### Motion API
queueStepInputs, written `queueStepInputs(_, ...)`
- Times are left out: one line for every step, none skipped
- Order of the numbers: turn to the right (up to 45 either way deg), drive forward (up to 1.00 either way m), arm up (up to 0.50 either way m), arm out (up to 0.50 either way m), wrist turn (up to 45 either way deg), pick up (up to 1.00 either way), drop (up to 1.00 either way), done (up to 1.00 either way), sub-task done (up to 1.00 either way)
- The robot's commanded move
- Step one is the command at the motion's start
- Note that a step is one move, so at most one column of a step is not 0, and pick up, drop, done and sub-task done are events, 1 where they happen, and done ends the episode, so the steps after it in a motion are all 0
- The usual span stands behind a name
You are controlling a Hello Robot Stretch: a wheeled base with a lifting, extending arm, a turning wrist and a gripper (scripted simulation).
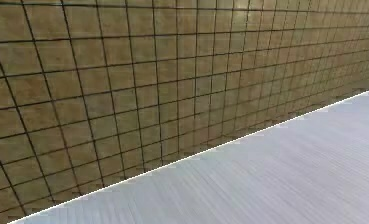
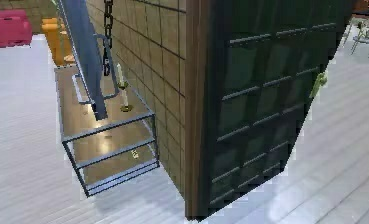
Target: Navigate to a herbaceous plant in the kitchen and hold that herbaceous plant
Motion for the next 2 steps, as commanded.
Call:
queueStepInputs(45.0, 0.0, 0.0, 0.0, 0.0, 0.0, 0.0, 0.0, 0.0)
queueStepInputs(45.0, 0.0, 0.0, 0.0, 0.0, 0.0, 0.0, 0.0, 0.0)
